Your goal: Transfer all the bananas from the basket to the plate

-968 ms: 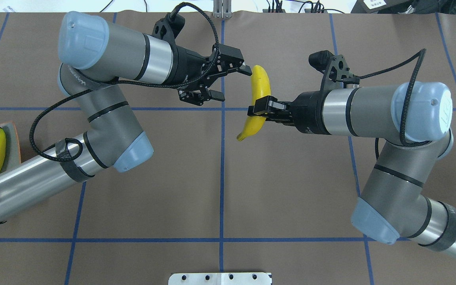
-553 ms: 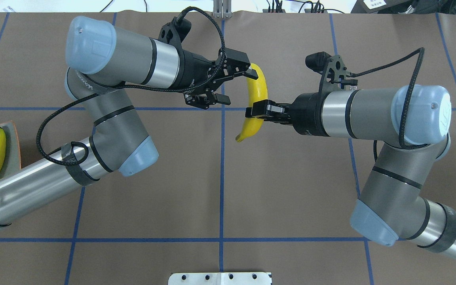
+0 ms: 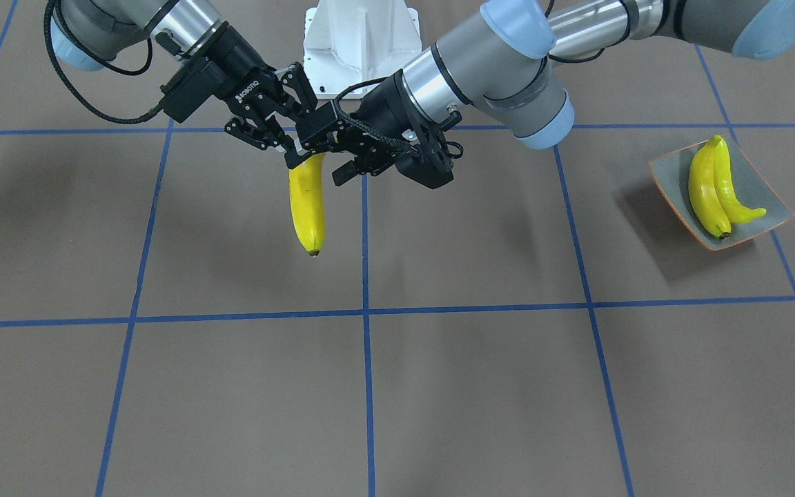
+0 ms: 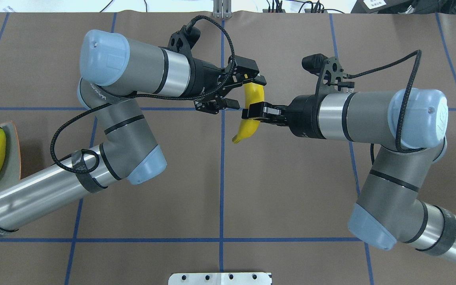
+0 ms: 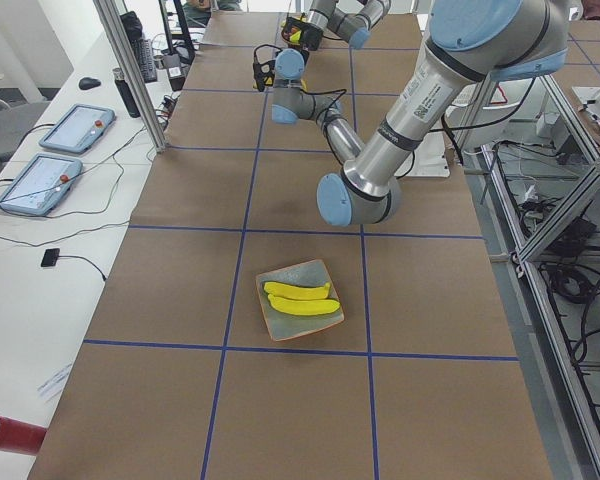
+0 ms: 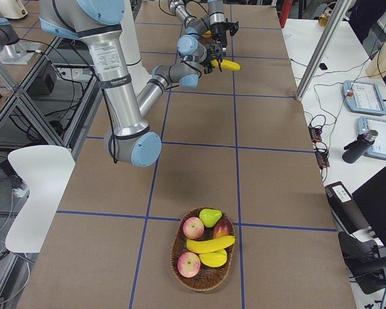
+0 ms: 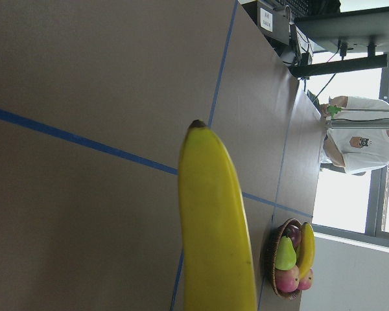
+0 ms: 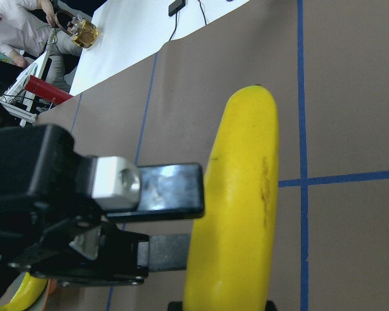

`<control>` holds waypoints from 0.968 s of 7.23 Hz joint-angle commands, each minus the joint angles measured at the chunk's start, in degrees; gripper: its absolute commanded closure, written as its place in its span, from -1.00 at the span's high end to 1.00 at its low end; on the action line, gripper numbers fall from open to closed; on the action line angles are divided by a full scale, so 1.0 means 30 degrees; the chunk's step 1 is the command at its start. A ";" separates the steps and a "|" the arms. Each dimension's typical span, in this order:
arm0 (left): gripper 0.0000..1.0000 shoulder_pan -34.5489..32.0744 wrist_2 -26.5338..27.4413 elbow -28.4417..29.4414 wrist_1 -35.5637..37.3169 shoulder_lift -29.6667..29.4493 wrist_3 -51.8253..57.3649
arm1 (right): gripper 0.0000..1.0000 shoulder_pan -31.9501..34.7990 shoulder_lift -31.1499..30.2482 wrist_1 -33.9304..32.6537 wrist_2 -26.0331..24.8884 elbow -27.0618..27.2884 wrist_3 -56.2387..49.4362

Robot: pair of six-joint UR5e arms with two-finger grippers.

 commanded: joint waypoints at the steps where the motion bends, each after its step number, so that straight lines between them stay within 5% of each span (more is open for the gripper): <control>1: 0.75 0.0007 0.0013 0.0074 -0.0032 -0.0076 0.0000 | -1.00 -0.0143 0.0002 0.0029 -0.0007 0.0018 -0.0030; 5: 0.52 0.0095 0.0014 0.0221 -0.0061 -0.0194 0.0000 | -1.00 -0.0173 0.0120 0.0117 -0.0007 0.0077 -0.0030; 7: -0.99 0.0153 0.0042 0.0221 -0.0526 -0.0165 0.0029 | -1.00 -0.0202 0.0119 0.0117 0.0022 0.0077 -0.0262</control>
